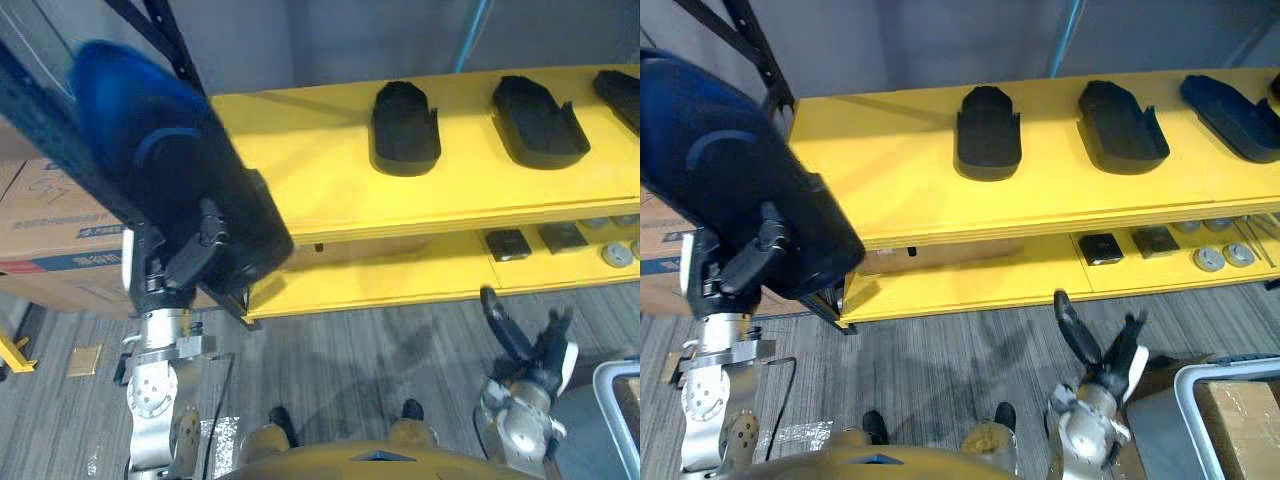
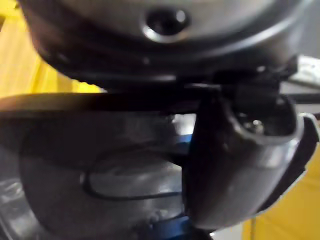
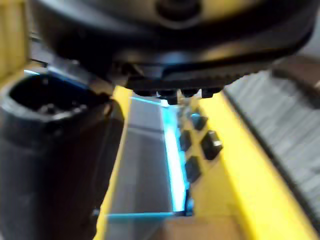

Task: Walk over and take three plastic housings, then place them on the shelf

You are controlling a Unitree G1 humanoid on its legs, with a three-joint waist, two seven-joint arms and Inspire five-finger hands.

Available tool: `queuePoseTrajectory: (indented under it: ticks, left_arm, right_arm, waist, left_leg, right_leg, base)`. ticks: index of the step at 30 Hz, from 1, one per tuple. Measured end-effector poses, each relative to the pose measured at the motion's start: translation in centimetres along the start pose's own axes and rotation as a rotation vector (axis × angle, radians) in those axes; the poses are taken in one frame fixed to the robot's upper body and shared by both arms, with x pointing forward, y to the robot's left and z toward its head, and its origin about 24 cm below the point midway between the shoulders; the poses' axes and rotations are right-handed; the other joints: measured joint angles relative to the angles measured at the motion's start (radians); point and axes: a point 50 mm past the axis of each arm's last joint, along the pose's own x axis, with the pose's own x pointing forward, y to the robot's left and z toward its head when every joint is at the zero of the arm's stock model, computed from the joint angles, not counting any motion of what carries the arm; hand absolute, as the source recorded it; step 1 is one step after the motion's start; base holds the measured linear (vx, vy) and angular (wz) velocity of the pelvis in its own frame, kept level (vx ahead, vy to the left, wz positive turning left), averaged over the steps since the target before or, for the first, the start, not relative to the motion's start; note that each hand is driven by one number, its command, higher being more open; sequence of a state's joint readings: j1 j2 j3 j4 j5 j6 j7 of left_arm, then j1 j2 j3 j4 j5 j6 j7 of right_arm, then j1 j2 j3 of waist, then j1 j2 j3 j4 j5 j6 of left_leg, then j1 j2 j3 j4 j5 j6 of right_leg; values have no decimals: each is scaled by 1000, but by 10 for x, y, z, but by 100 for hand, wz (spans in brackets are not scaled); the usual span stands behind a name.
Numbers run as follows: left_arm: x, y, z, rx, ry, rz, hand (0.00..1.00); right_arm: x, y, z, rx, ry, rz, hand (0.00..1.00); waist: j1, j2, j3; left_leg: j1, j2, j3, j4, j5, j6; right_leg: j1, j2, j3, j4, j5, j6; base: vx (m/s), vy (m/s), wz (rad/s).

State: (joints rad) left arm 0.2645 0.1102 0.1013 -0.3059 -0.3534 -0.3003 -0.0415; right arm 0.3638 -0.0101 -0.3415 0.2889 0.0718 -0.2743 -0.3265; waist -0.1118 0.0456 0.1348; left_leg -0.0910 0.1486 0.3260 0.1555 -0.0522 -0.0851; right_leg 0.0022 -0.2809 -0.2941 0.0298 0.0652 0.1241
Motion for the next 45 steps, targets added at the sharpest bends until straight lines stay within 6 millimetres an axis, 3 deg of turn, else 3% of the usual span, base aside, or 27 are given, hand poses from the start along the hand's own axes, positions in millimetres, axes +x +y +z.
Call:
queuePoseTrajectory:
  ticks: [5, 7, 10, 12, 17, 23, 27, 32, 37, 43, 45]
  left_arm:
    - [19, -1, -5, -7, 40, -83, 0]
    - [39, -4, 2, 12, 4, -128, 0]
    - [72, 0, 4, 35, -2, -119, 0]
    - [83, 3, 3, 57, 15, -97, 0]
    - [121, 21, 0, 135, 93, 27, 0]
    - [160, 39, 30, 179, 47, 142, 0]
    - [179, 32, 54, 182, -25, 122, 0]
    - [188, 30, 68, 172, -36, 105, 0]
    - [197, 36, 75, 72, 5, 82, 0]
    - [206, 38, 84, 110, -13, 167, 0]
    - [213, 37, 100, 149, -58, 196, 0]
  right_arm:
    - [-19, -32, -59, -137, 301, 55, 100]
    - [-29, -35, -75, -155, 392, 105, 100]
    - [-28, -30, -85, -171, 472, 206, 100]
    - [-28, -26, -86, -169, 485, 242, 100]
    - [-33, -10, -93, -155, 564, 374, 100]
    - [-35, -6, -100, -116, 639, 428, 100]
    - [-32, -3, -99, -80, 641, 452, 100]
    - [-34, 1, -99, -62, 642, 470, 100]
    - [-32, 3, -97, -51, 635, 472, 100]
    - [-28, 6, -93, -7, 624, 455, 100]
    - [-28, 10, -91, -11, 613, 473, 100]
  waist:
    - [-2, 45, 3]
    - [-3, 36, 7]
    - [-3, 30, 12]
    - [-4, 25, 15]
    - [-9, -15, 48]
    - [-32, -37, 103]
    - [-31, -46, 159]
    - [-30, -65, 175]
    - [-30, -61, 205]
    - [-28, -66, 224]
    - [-28, -70, 247]
  left_leg:
    - [90, 24, 38, -133, 64, -24]
    - [101, 18, 49, -162, 73, -30]
    - [100, 17, 58, -221, 115, -25]
    - [100, 17, 60, -236, 130, -29]
    - [94, 17, 67, -236, 146, -29]
    - [75, 18, 64, -206, 146, -30]
    - [51, 24, 69, -180, 143, -33]
    - [27, 39, 80, -137, 115, -41]
    - [11, 45, 84, -116, 96, -43]
    - [-10, 60, 90, -89, 84, -48]
    - [-19, 70, 103, -75, 72, -48]
  right_leg:
    - [1, 38, 35, 21, -2, 12]
    - [-6, 39, 57, 27, -55, 23]
    - [-68, 45, 84, 82, -88, 22]
    - [-84, 49, 95, 96, -92, 23]
    - [-130, 52, 136, 158, -115, 22]
    - [-176, 53, 196, 243, -153, 27]
    - [-193, 55, 204, 251, -154, 27]
    - [-208, 62, 217, 251, -153, 27]
    - [-212, 64, 218, 240, -149, 31]
    - [-211, 76, 222, 204, -124, 30]
    - [-211, 84, 230, 183, -109, 28]
  base:
    - [18, -70, -18]
    - [-55, -39, -11]
    - [-77, -24, -6]
    - [-35, -9, -5]
    - [-4, -3, -4]
    - [16, -16, 2]
    - [0, 0, 0]
    - [-4, -4, -8]
    - [-1, 4, -1]
    - [8, 1, -4]
    - [-8, 8, -12]
